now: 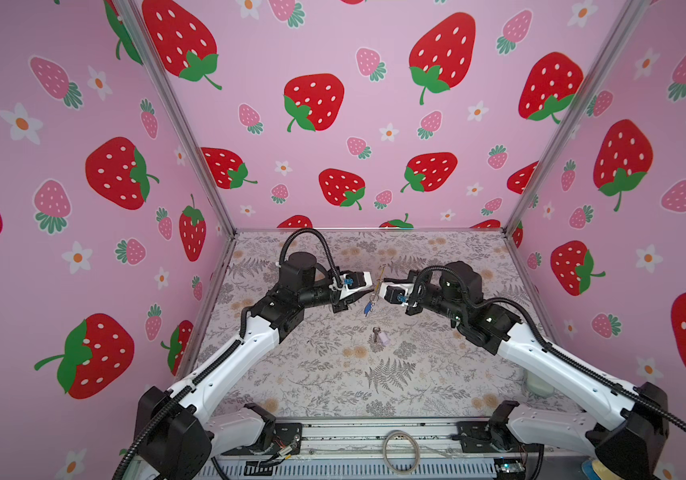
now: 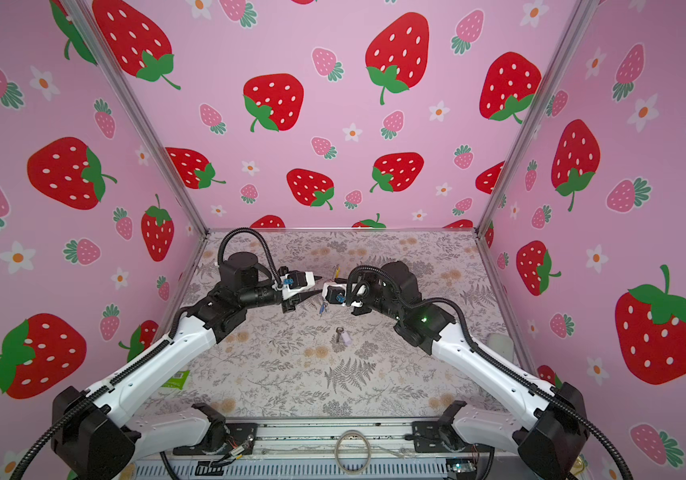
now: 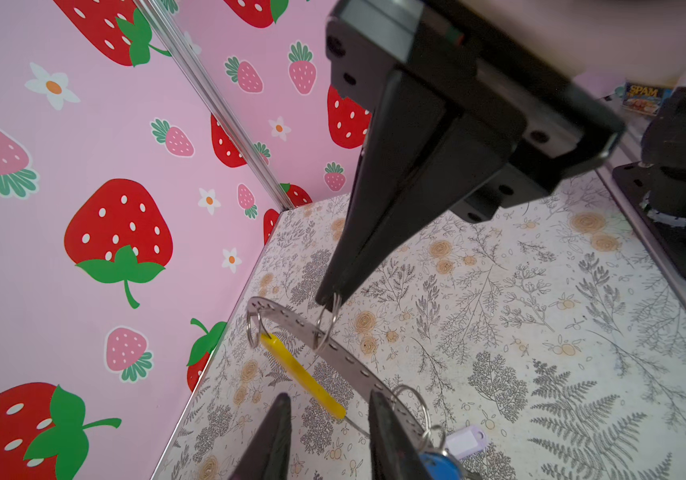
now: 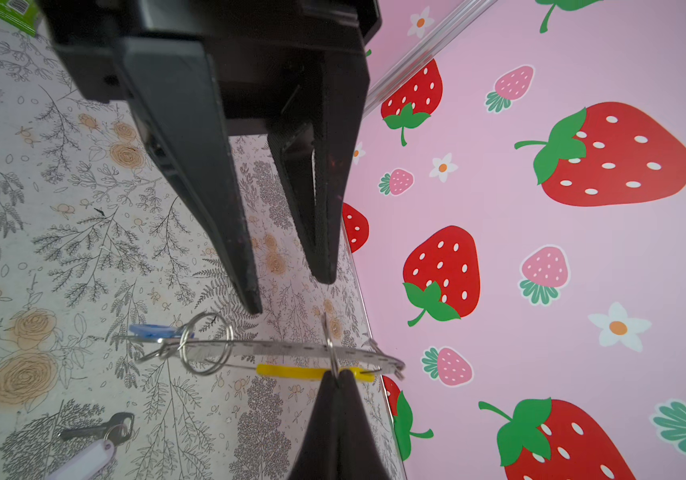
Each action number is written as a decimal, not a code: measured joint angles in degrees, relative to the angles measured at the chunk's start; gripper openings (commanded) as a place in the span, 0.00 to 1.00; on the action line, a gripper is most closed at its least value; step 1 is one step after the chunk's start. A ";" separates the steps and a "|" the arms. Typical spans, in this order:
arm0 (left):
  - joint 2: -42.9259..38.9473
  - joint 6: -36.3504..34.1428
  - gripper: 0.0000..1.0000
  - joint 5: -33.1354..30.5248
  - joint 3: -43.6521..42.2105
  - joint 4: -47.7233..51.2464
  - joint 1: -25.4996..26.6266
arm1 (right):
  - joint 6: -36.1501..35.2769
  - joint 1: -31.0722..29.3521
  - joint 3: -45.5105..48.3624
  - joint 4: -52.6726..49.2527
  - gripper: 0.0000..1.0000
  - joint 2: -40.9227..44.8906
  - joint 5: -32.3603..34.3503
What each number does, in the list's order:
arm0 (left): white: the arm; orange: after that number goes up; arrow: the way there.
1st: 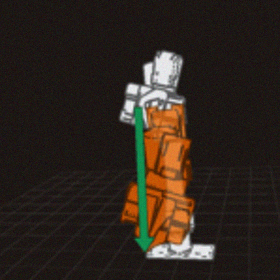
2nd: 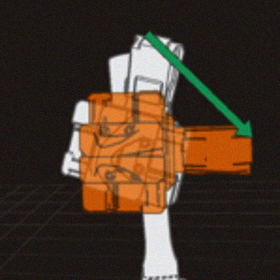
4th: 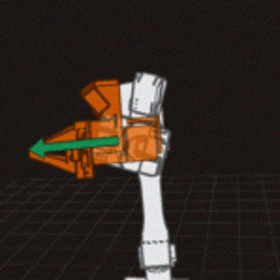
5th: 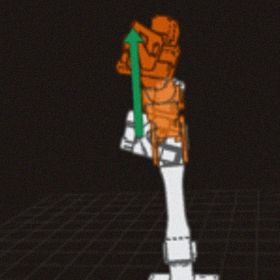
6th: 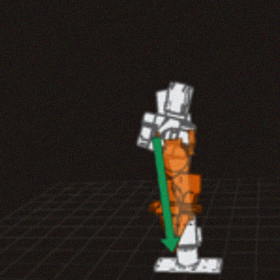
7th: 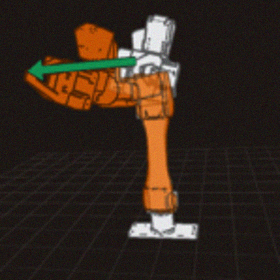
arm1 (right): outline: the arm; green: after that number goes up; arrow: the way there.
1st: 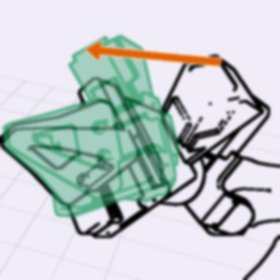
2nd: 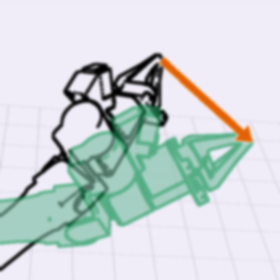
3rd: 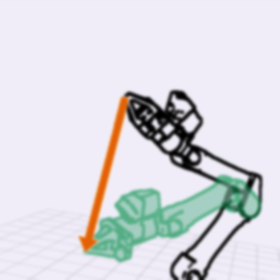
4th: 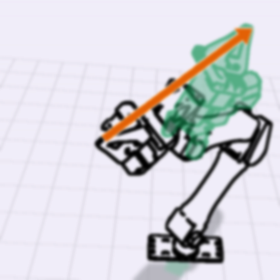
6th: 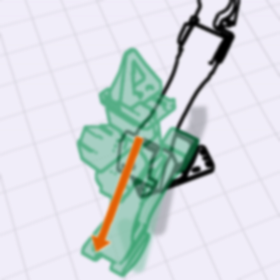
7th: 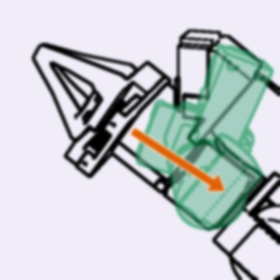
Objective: Put the keys on the keyring
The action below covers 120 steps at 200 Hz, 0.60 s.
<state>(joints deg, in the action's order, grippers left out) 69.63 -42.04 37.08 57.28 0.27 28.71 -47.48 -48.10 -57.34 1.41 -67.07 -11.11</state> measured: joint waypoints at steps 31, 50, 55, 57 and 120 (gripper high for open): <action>0.00 -0.90 0.32 -1.40 0.11 0.02 1.31 | -1.27 -0.59 0.70 0.72 0.00 0.83 0.11; 0.00 -1.44 0.32 -2.34 0.37 0.02 2.01 | -2.12 -0.92 1.11 1.14 0.00 1.40 0.11; 0.00 -1.53 0.32 -2.62 0.46 0.00 2.14 | -2.27 -0.94 1.20 1.16 0.00 1.53 0.11; 0.00 -1.60 0.32 -2.69 0.50 0.00 2.23 | -2.34 -0.96 1.25 1.18 0.00 1.57 0.11; 0.00 -3.17 0.28 -4.83 1.14 0.07 3.43 | -3.67 -1.29 1.51 1.27 0.00 1.81 0.00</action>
<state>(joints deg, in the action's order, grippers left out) 69.63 -45.21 32.25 58.41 0.34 32.14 -51.16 -49.39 -55.83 2.68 -65.25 -11.11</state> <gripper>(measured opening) 0.289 0.039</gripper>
